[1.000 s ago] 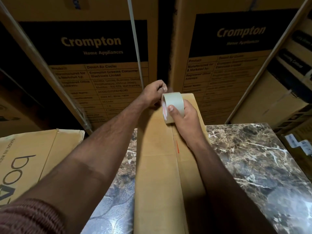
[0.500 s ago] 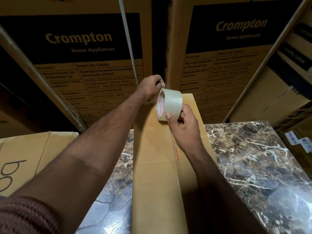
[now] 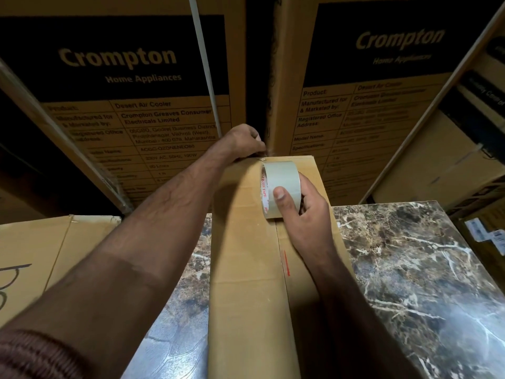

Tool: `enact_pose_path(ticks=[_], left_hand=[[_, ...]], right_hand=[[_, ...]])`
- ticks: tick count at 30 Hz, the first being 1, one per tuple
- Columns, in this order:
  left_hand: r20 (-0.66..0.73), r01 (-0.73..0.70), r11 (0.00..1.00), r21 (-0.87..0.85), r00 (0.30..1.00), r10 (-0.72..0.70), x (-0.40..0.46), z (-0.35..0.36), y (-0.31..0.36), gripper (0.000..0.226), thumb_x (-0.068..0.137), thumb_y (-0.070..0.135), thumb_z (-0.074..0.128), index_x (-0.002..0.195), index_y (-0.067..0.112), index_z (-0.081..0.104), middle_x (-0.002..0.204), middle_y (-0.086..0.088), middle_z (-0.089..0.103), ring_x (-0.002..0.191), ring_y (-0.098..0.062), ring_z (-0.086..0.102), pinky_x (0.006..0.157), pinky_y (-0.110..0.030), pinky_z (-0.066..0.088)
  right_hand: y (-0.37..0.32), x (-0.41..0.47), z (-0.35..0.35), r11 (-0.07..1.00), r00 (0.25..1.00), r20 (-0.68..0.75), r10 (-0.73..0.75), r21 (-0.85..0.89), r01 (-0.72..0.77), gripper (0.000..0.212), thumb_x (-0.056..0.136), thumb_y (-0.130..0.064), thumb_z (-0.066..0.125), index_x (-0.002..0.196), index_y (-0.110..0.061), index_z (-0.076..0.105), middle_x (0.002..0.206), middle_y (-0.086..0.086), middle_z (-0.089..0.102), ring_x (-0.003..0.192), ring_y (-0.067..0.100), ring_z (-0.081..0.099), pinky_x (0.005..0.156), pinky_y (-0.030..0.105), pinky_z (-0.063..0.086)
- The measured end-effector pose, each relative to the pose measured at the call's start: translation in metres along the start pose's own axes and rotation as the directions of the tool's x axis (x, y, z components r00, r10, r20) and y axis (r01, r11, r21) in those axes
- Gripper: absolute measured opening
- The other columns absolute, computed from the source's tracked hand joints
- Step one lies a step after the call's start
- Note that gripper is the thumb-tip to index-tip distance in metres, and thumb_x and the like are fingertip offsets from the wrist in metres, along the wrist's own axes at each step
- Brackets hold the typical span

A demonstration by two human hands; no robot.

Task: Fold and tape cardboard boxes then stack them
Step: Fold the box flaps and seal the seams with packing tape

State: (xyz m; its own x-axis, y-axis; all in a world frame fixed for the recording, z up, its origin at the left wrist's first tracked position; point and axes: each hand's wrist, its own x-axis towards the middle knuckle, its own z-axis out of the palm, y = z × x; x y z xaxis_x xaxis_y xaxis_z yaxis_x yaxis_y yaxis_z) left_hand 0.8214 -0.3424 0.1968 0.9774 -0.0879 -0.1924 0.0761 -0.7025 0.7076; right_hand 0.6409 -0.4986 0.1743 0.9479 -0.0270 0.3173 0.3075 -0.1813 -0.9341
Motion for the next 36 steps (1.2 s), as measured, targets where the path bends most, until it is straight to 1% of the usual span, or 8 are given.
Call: enact_pose_path(ticks=[5, 9, 12, 17, 22, 25, 29, 36], left_hand=[[0.045, 0.015, 1.0, 0.01, 0.999, -0.015, 0.002, 0.005, -0.001, 0.017, 0.09, 0.027, 0.073, 0.076, 0.018, 0.067, 0.094, -0.005, 0.072, 0.09, -0.019, 0.066, 0.083, -0.039, 0.055], [0.108, 0.071, 0.987, 0.145, 0.99, -0.087, 0.002, 0.004, 0.004, 0.012, 0.091, 0.028, 0.07, 0.095, 0.017, 0.073, 0.1, -0.004, 0.072, 0.092, -0.019, 0.067, 0.071, -0.034, 0.052], [0.191, 0.132, 0.941, 0.311, 0.961, -0.198, 0.001, 0.004, 0.018, 0.028, 0.095, 0.038, 0.064, 0.113, 0.018, 0.071, 0.111, 0.0, 0.069, 0.093, -0.019, 0.065, 0.067, -0.033, 0.046], [0.16, 0.278, 0.883, 0.377, 0.92, -0.358, 0.0, -0.005, 0.016, 0.057, 0.096, 0.051, 0.058, 0.13, 0.005, 0.06, 0.137, -0.01, 0.055, 0.13, -0.032, 0.049, 0.089, -0.041, 0.039], [0.155, 0.119, 0.983, 0.136, 0.978, -0.14, 0.01, 0.01, -0.004, 0.013, 0.096, 0.026, 0.065, 0.101, 0.016, 0.071, 0.11, -0.003, 0.07, 0.099, -0.019, 0.063, 0.076, -0.034, 0.048], [0.073, -0.113, 0.973, -0.2, 0.989, 0.13, -0.008, 0.011, -0.022, 0.025, 0.103, 0.027, 0.052, 0.09, 0.014, 0.069, 0.086, 0.004, 0.069, 0.08, -0.01, 0.061, 0.072, -0.027, 0.048], [-0.012, -0.246, 0.969, 0.023, 0.969, 0.246, -0.026, 0.016, -0.033, 0.034, 0.094, 0.055, 0.05, 0.091, 0.029, 0.071, 0.09, 0.008, 0.071, 0.088, -0.014, 0.066, 0.081, -0.039, 0.054], [-0.189, -0.133, 0.93, 0.343, 0.96, 0.207, -0.052, 0.025, -0.011, 0.018, 0.097, 0.044, 0.058, 0.108, 0.032, 0.066, 0.11, 0.009, 0.062, 0.104, -0.014, 0.046, 0.098, -0.042, 0.036]], right_hand=[[0.002, 0.001, -0.001, 1.0, 1.0, 0.007, 0.01, 0.013, -0.01, 0.032, 0.097, -0.034, 0.06, 0.123, -0.015, 0.064, 0.097, -0.003, 0.071, 0.088, 0.009, 0.069, 0.07, 0.025, 0.056], [0.002, 0.0, 0.001, 1.0, 1.0, 0.016, 0.017, 0.014, -0.017, 0.032, 0.097, -0.034, 0.06, 0.123, -0.016, 0.065, 0.097, -0.005, 0.071, 0.088, 0.009, 0.069, 0.07, 0.026, 0.056], [0.004, 0.001, -0.004, 1.0, 1.0, 0.0, 0.013, 0.014, -0.013, 0.03, 0.097, -0.032, 0.06, 0.121, -0.016, 0.066, 0.097, -0.007, 0.071, 0.087, 0.008, 0.068, 0.07, 0.024, 0.054], [0.003, 0.002, 0.0, 1.0, 0.999, 0.031, 0.006, 0.019, -0.006, 0.03, 0.097, -0.031, 0.061, 0.123, -0.016, 0.066, 0.098, -0.005, 0.072, 0.09, 0.012, 0.069, 0.072, 0.027, 0.056], [0.006, 0.005, -0.001, 1.0, 1.0, 0.015, 0.004, 0.011, -0.004, 0.027, 0.097, -0.03, 0.061, 0.12, -0.016, 0.065, 0.097, -0.007, 0.071, 0.088, 0.008, 0.068, 0.071, 0.024, 0.055], [0.01, 0.003, 0.002, 0.999, 1.0, -0.001, 0.019, -0.042, -0.019, 0.026, 0.094, -0.033, 0.059, 0.114, -0.017, 0.059, 0.093, -0.009, 0.067, 0.083, 0.002, 0.064, 0.064, 0.018, 0.049], [0.009, -0.001, 0.0, 0.996, 0.998, 0.004, 0.059, -0.069, -0.059, 0.036, 0.09, -0.035, 0.056, 0.117, -0.012, 0.051, 0.097, -0.004, 0.066, 0.081, 0.001, 0.063, 0.062, 0.018, 0.049], [-0.002, -0.031, 0.001, 0.991, 0.995, -0.003, 0.096, -0.098, -0.096, 0.027, 0.09, -0.025, 0.064, 0.114, -0.016, 0.055, 0.091, -0.008, 0.066, 0.077, -0.001, 0.063, 0.061, 0.019, 0.05]])
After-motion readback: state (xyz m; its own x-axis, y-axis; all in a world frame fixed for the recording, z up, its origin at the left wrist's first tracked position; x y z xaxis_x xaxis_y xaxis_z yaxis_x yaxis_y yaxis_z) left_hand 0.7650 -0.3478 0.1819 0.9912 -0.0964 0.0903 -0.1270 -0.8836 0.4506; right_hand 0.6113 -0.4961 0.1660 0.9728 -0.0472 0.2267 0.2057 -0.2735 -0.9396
